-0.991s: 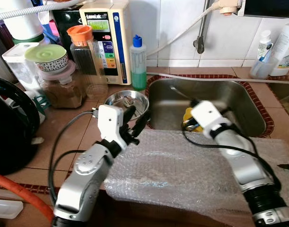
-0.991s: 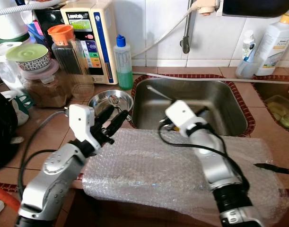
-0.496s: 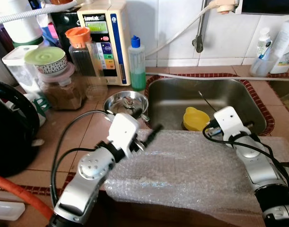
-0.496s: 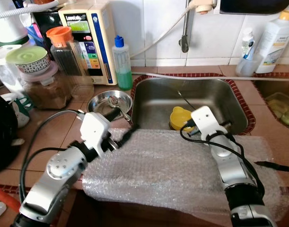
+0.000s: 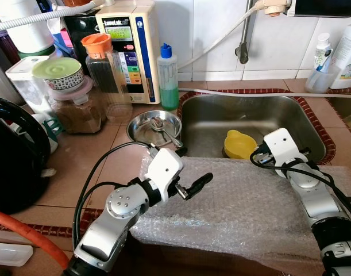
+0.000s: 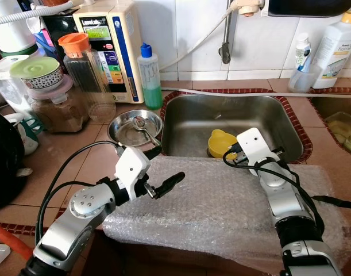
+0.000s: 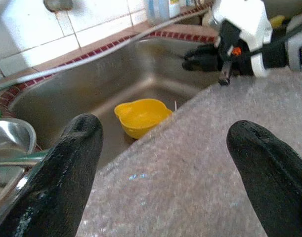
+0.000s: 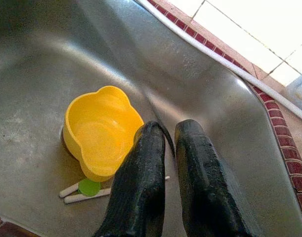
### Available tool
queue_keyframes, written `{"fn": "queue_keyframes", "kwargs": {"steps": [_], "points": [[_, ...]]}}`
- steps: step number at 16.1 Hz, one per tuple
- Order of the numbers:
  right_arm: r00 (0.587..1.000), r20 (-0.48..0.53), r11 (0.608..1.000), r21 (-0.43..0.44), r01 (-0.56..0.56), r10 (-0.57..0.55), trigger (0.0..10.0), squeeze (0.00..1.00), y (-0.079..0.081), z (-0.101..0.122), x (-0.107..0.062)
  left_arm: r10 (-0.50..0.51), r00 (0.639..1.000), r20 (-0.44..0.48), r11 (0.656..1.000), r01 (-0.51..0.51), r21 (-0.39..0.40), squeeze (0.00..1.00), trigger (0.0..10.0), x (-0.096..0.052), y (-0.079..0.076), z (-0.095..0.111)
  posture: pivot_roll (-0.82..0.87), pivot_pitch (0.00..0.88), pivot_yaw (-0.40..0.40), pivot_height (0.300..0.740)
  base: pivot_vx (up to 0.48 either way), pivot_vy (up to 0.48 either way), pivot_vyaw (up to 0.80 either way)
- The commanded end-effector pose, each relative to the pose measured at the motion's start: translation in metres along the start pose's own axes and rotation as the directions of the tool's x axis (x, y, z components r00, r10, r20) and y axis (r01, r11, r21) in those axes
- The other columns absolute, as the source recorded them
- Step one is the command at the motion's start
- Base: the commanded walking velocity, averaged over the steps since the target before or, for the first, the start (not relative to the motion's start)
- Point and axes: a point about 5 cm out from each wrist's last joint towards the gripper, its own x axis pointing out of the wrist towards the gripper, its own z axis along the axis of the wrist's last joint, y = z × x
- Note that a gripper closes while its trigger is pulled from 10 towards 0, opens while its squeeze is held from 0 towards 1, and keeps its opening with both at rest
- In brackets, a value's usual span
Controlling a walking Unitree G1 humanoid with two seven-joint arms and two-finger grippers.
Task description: Kitchen organization
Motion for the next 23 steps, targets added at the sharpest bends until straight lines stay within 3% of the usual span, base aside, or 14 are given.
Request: {"fn": "queue_keyframes", "kwargs": {"steps": [1,4,6,8,10,12,13,14,19,20,21,23], "points": [[0.998,-0.058,0.999,0.020,-0.025,0.026,10.0,1.00,0.006,-0.013,-0.002,0.020,1.000,-0.009,1.000,-0.020,-0.010,1.00,10.0,0.000,0.005,0.000,-0.26,0.050,0.121,0.740,0.000,0.000,0.00],[0.991,-0.131,1.000,-0.005,-0.027,0.026,10.0,1.00,0.005,-0.026,-0.003,0.020,1.000,-0.007,1.000,-0.020,-0.015,1.00,10.0,0.001,0.005,0.001,-0.26,0.048,0.119,0.740,0.000,0.000,0.00],[0.993,-0.116,1.000,-0.002,-0.006,0.006,10.0,1.00,0.000,-0.022,-0.002,0.025,1.000,-0.011,1.000,-0.025,-0.008,1.00,10.0,0.000,0.007,0.000,-0.26,0.047,0.119,0.740,0.000,0.000,0.00],[0.984,-0.177,0.998,0.058,0.001,0.010,10.0,1.00,-0.001,-0.028,-0.001,0.030,0.999,-0.011,1.000,-0.030,-0.008,1.00,10.0,0.000,0.008,0.000,-0.26,0.046,0.117,0.740,0.000,0.000,0.00],[0.987,-0.160,0.997,0.073,0.029,-0.017,10.0,1.00,-0.007,-0.026,-0.001,0.035,0.999,-0.011,0.999,-0.035,-0.010,1.00,10.0,0.000,0.008,0.000,-0.26,0.045,0.116,0.740,0.000,0.000,0.00],[0.986,-0.167,0.989,0.142,0.027,-0.003,10.0,1.00,-0.009,-0.026,-0.001,0.036,0.999,-0.014,0.999,-0.036,-0.009,1.00,10.0,0.000,0.007,-0.001,-0.27,0.043,0.116,0.740,0.000,0.000,0.00],[0.981,-0.192,0.955,0.294,0.048,0.010,10.0,1.00,-0.008,-0.026,0.001,0.032,0.999,-0.014,0.999,-0.032,-0.011,1.00,10.0,0.001,0.007,-0.001,-0.27,0.044,0.114,0.740,0.000,0.000,0.00],[0.980,-0.199,0.931,0.360,0.060,0.014,10.0,1.00,-0.009,-0.025,0.001,0.029,0.999,-0.014,1.000,-0.029,-0.011,1.00,10.0,0.001,0.006,-0.001,-0.27,0.044,0.112,0.740,0.000,0.000,0.00],[0.978,-0.207,0.975,0.218,0.038,0.008,10.0,1.00,-0.012,-0.024,0.001,0.022,1.000,-0.017,1.000,-0.022,-0.009,1.00,10.0,0.001,0.005,-0.002,-0.27,0.039,0.112,0.740,0.000,0.000,0.00],[0.970,-0.240,0.988,0.140,0.060,-0.025,10.0,1.00,-0.016,-0.027,0.000,0.023,1.000,-0.018,1.000,-0.023,-0.008,1.00,10.0,0.001,0.005,-0.002,-0.27,0.038,0.113,0.740,0.000,0.000,0.00],[0.969,-0.246,0.990,0.127,0.062,-0.029,10.0,1.00,-0.018,-0.028,0.000,0.022,1.000,-0.019,1.000,-0.023,-0.007,1.00,10.0,0.001,0.005,-0.002,-0.27,0.038,0.113,0.740,0.000,0.000,0.00],[0.971,-0.241,0.981,0.189,0.047,0.000,10.0,1.00,-0.019,-0.025,0.001,0.021,1.000,-0.021,1.000,-0.021,-0.006,1.00,10.0,0.000,0.005,-0.003,-0.27,0.038,0.112,0.740,0.000,0.000,0.00]]}}
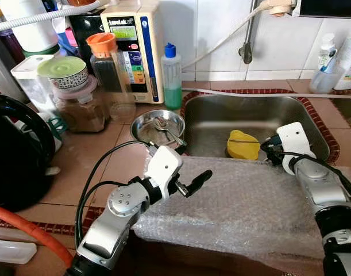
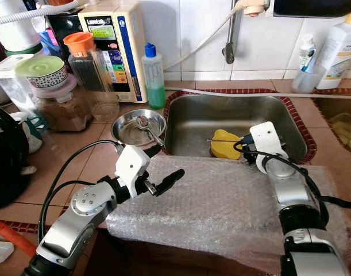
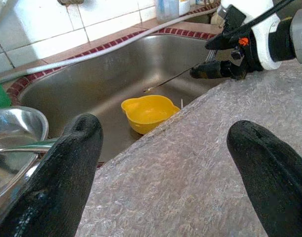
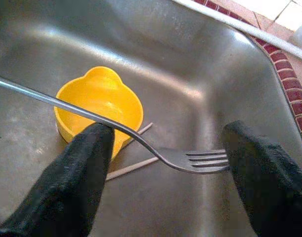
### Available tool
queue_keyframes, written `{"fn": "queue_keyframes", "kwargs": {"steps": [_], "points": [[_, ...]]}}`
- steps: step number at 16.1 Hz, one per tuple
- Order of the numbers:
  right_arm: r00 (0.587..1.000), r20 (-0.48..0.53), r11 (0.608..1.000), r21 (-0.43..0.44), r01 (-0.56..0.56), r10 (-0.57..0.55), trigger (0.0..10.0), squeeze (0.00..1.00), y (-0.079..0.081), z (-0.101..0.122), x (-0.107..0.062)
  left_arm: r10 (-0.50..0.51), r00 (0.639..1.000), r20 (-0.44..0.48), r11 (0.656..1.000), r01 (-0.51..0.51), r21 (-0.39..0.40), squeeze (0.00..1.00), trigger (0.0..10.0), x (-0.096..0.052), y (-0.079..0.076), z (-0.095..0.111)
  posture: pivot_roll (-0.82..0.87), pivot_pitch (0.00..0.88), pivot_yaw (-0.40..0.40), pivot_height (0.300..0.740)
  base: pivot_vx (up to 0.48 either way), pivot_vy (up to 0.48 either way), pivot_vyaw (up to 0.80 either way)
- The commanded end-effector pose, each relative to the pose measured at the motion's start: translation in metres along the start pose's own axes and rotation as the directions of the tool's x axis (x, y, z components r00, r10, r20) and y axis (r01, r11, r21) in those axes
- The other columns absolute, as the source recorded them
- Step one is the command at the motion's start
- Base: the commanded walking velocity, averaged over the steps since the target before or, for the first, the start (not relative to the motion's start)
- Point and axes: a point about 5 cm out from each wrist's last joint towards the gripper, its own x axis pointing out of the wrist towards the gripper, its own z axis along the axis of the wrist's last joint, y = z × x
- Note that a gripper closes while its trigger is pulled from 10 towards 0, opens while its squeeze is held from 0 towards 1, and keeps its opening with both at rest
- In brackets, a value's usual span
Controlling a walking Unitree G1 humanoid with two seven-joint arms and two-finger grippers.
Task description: Kitchen organization
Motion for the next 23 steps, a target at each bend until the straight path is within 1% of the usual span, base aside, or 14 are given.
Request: {"fn": "queue_keyframes", "kwargs": {"steps": [1,2,3,4,5,8,9,13,14,16,17,18,19,23], "points": [[0.998,-0.053,0.998,0.056,0.021,-0.018,10.0,1.00,-0.008,-0.011,-0.002,0.003,1.000,-0.008,1.000,-0.003,0.015,1.00,10.0,-0.002,0.002,0.000,-0.27,0.037,0.111,0.740,0.000,0.000,0.00],[1.000,-0.018,0.997,0.081,-0.006,0.008,10.0,1.00,-0.009,-0.006,-0.002,0.003,1.000,-0.009,1.000,-0.003,0.016,1.00,10.0,-0.002,0.001,0.000,-0.27,0.037,0.111,0.740,0.000,0.000,0.00],[1.000,-0.002,0.999,0.034,0.031,-0.031,10.0,1.00,-0.015,-0.002,-0.002,0.004,1.000,-0.010,1.000,-0.004,0.016,1.00,10.0,-0.002,0.001,0.000,-0.27,0.039,0.113,0.740,0.000,0.000,0.00],[0.999,0.036,0.991,0.131,0.002,-0.007,10.0,1.00,-0.015,0.004,-0.002,0.004,1.000,-0.010,1.000,-0.004,0.016,1.00,10.0,-0.003,0.002,0.000,-0.27,0.041,0.114,0.740,0.000,0.000,0.00],[0.999,0.044,0.991,0.132,-0.022,0.016,10.0,1.00,-0.014,0.006,-0.002,0.005,1.000,-0.011,1.000,-0.005,0.016,1.00,10.0,-0.003,0.002,0.000,-0.27,0.042,0.115,0.740,0.000,0.000,0.00],[0.998,0.056,1.000,-0.001,0.017,-0.017,10.0,1.00,-0.014,0.008,-0.002,0.005,1.000,-0.012,1.000,-0.004,0.016,1.00,10.0,-0.003,0.001,-0.001,-0.27,0.045,0.116,0.740,0.000,0.000,0.00],[0.999,0.047,0.999,0.047,-0.012,0.010,10.0,1.00,-0.011,0.006,-0.002,0.005,1.000,-0.012,1.000,-0.004,0.016,1.00,10.0,-0.003,0.001,-0.001,-0.27,0.044,0.116,0.740,0.000,0.000,0.00],[0.998,0.036,0.997,0.056,-0.047,0.045,10.0,1.00,-0.007,0.005,-0.002,0.006,1.000,-0.011,1.000,-0.005,0.015,1.00,10.0,-0.003,0.001,0.000,-0.27,0.046,0.116,0.740,0.000,0.000,0.00],[0.998,0.038,0.998,0.046,-0.046,0.045,10.0,1.00,-0.007,0.005,-0.002,0.005,1.000,-0.012,1.000,-0.005,0.016,1.00,10.0,-0.003,0.000,-0.001,-0.27,0.046,0.116,0.740,0.000,0.000,0.00],[0.999,0.040,0.998,-0.057,0.008,-0.005,10.0,1.00,-0.010,0.005,-0.002,0.009,1.000,-0.013,1.000,-0.009,0.016,1.00,10.0,-0.003,0.002,-0.001,-0.26,0.047,0.114,0.740,0.000,0.000,0.00],[0.999,0.045,0.999,-0.038,-0.008,0.010,10.0,1.00,-0.009,0.005,-0.002,0.011,1.000,-0.013,1.000,-0.011,0.016,1.00,10.0,-0.004,0.002,-0.001,-0.26,0.045,0.116,0.740,0.000,0.000,0.00],[0.996,0.079,0.999,-0.025,-0.033,0.035,10.0,0.91,-0.005,0.009,-0.003,0.014,1.000,-0.015,1.000,-0.013,0.017,1.00,10.0,-0.004,0.002,-0.001,-0.26,0.045,0.116,0.740,0.000,0.000,0.00],[0.992,0.121,0.999,-0.030,-0.033,0.037,10.0,0.00,-0.003,0.014,-0.004,0.024,1.000,-0.012,1.000,-0.024,0.019,1.00,10.0,-0.003,0.003,-0.001,-0.26,0.044,0.115,0.740,0.000,0.000,0.00],[0.941,0.315,0.992,-0.050,-0.117,0.126,10.0,0.00,0.038,0.039,-0.014,0.189,0.980,0.057,0.982,-0.190,-0.003,1.00,10.0,-0.001,0.020,0.009,-0.27,0.042,0.117,0.740,0.000,0.000,0.00]]}}
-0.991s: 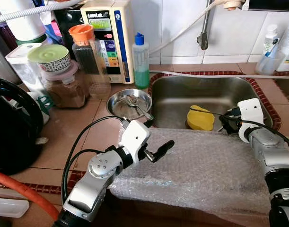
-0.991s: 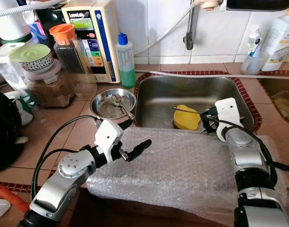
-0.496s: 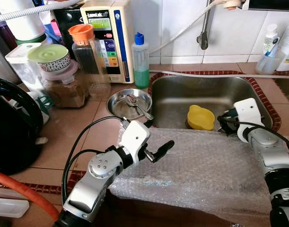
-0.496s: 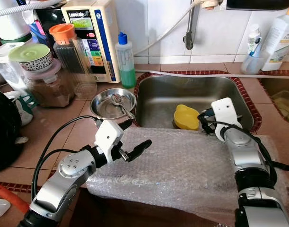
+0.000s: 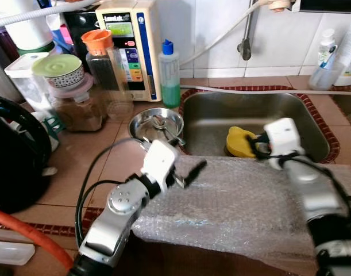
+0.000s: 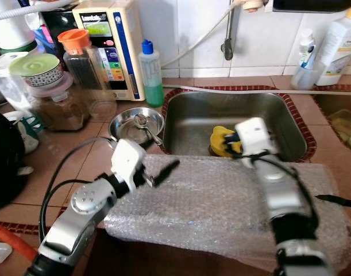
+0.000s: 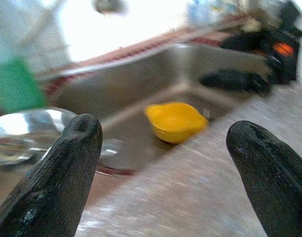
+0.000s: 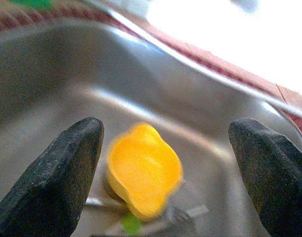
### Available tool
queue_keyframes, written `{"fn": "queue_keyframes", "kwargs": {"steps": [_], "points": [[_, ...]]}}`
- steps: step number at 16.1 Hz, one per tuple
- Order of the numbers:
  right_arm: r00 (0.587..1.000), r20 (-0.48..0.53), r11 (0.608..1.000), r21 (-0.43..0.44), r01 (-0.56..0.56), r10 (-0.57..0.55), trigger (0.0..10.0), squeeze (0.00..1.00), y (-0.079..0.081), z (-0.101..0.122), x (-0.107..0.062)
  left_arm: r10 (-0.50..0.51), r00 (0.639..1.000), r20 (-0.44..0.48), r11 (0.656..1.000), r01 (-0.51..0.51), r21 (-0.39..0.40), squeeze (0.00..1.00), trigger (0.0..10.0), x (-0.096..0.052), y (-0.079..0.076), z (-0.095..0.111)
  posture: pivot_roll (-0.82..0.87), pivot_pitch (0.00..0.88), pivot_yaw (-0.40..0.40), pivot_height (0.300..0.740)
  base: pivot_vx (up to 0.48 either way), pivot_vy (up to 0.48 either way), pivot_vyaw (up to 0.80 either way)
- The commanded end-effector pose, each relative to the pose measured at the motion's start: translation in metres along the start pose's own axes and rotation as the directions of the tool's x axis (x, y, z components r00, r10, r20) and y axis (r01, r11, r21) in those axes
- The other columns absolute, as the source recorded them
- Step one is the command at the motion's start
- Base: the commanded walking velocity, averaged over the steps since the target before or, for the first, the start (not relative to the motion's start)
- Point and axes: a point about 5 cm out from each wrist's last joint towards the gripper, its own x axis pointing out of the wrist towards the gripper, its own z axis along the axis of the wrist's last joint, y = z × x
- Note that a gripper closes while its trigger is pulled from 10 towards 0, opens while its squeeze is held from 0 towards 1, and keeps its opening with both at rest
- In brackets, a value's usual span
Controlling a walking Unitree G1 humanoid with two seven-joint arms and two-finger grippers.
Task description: Kitchen organization
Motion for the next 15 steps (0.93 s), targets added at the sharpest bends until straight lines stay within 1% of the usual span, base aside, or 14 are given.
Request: {"fn": "queue_keyframes", "kwargs": {"steps": [1,2,3,4,5,8,9,10,12,13,15], "points": [[0.999,0.049,1.000,-0.001,-0.017,0.017,10.0,0.00,0.007,0.010,0.000,0.062,0.998,0.015,0.998,-0.062,0.012,1.00,10.0,0.000,0.010,0.003,-0.27,0.042,0.117,0.740,0.000,0.000,0.00],[0.995,0.091,0.999,0.019,-0.043,0.041,10.0,0.00,0.017,0.017,-0.001,0.114,0.993,0.026,0.993,-0.114,0.007,0.58,10.0,0.002,0.016,0.006,-0.27,0.041,0.116,0.740,0.000,0.000,0.00],[0.993,0.109,0.998,0.017,-0.055,0.053,10.0,0.00,0.022,0.020,-0.002,0.128,0.991,0.033,0.992,-0.129,0.001,0.00,10.0,0.003,0.017,0.007,-0.27,0.041,0.116,0.740,0.000,0.000,0.00],[0.989,0.131,0.997,0.034,-0.067,0.062,10.0,0.00,0.027,0.024,-0.004,0.136,0.990,0.039,0.991,-0.136,0.014,0.00,10.0,0.004,0.017,0.007,-0.27,0.040,0.116,0.740,0.000,0.000,0.00],[0.988,0.129,0.990,0.103,-0.095,0.081,10.0,0.00,0.035,0.027,-0.005,0.137,0.990,0.045,0.989,-0.139,0.052,0.00,10.0,0.005,0.016,0.004,-0.27,0.040,0.113,0.740,0.000,0.000,0.00],[0.985,0.118,0.971,0.192,-0.145,0.124,10.0,0.00,0.050,0.035,-0.009,0.141,0.989,0.044,0.986,-0.144,0.084,0.00,10.0,0.008,0.013,-0.003,-0.28,0.038,0.111,0.740,0.000,0.000,0.00],[0.985,0.098,0.955,0.248,-0.159,0.139,10.0,0.00,0.059,0.038,-0.015,0.152,0.986,0.066,0.981,-0.159,0.111,0.00,10.0,0.010,0.014,-0.003,-0.29,0.038,0.110,0.740,0.000,0.000,0.00],[0.984,0.088,0.951,0.256,-0.175,0.157,10.0,0.00,0.067,0.038,-0.020,0.151,0.985,0.083,0.979,-0.161,0.122,0.00,10.0,0.013,0.014,-0.003,-0.29,0.038,0.110,0.740,0.000,0.000,0.00],[0.981,0.088,0.948,0.258,-0.189,0.172,10.0,0.00,0.075,0.037,-0.026,0.143,0.985,0.096,0.978,-0.155,0.136,0.00,10.0,0.015,0.013,-0.003,-0.29,0.038,0.110,0.740,0.000,0.000,0.00],[0.982,0.084,0.946,0.268,-0.184,0.167,10.0,0.00,0.077,0.035,-0.029,0.138,0.985,0.100,0.978,-0.151,0.142,0.00,10.0,0.017,0.012,-0.004,-0.31,0.040,0.113,0.740,0.000,0.000,0.00],[0.986,0.065,0.940,0.297,-0.166,0.153,10.0,0.00,0.077,0.035,-0.033,0.136,0.984,0.112,0.981,-0.149,0.126,0.00,10.0,0.018,0.010,-0.003,-0.31,0.039,0.116,0.740,0.000,0.000,0.00]]}}
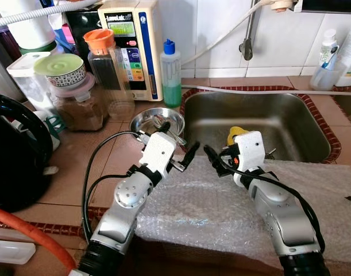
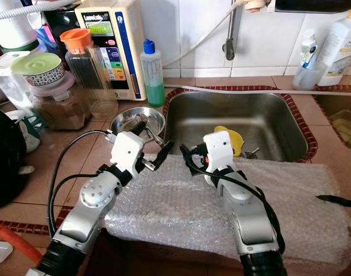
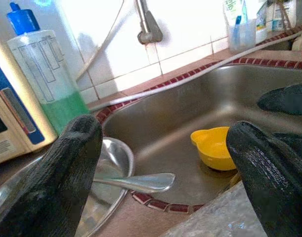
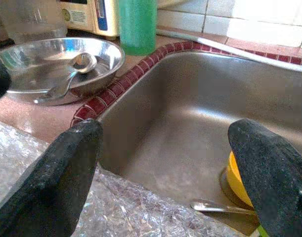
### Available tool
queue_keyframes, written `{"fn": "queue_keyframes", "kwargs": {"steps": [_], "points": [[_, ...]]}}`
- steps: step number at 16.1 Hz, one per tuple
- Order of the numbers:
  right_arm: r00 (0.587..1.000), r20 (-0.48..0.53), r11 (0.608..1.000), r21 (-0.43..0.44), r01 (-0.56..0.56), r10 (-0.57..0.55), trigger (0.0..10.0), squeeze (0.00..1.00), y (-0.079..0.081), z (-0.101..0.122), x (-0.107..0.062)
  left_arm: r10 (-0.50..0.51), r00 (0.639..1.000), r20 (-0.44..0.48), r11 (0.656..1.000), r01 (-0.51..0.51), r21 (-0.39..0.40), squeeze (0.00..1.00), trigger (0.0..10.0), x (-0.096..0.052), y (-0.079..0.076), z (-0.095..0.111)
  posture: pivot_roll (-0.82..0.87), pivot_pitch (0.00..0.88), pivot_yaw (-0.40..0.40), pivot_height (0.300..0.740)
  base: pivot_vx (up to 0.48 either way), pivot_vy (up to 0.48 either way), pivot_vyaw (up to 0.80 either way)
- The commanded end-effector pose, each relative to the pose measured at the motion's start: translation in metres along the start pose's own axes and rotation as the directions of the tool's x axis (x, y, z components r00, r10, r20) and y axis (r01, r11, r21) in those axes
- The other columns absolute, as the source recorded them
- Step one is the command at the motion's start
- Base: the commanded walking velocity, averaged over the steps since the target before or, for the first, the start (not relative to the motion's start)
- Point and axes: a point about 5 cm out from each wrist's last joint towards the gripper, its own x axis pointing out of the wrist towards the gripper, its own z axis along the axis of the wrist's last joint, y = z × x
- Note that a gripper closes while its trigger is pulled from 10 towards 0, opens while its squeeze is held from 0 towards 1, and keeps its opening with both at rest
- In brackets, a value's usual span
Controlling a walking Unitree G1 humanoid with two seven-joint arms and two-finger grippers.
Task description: Kitchen organization
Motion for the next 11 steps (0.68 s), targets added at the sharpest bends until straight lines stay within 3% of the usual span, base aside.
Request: {"fn": "queue_keyframes", "kwargs": {"steps": [1,6,11], "points": [[1.000,0.010,1.000,0.004,0.008,-0.009,10.0,0.00,0.002,0.005,-0.002,0.011,1.000,0.004,1.000,-0.011,0.002,0.00,10.0,-0.001,0.002,0.000,-0.31,0.039,0.116,0.740,0.000,0.000,-0.64],[1.000,0.000,1.000,0.006,0.020,-0.020,10.0,0.00,0.000,0.007,-0.004,0.078,0.996,-0.035,0.996,-0.080,-0.039,0.00,10.0,-0.016,0.012,-0.009,-0.32,0.038,0.120,0.740,0.000,0.000,-0.74],[1.000,0.020,1.000,-0.022,0.014,-0.013,10.0,0.00,0.002,0.012,-0.004,0.119,0.992,-0.032,0.992,-0.120,-0.036,0.00,10.0,-0.026,0.019,-0.004,-0.29,0.042,0.109,0.740,0.000,0.000,0.00]]}}
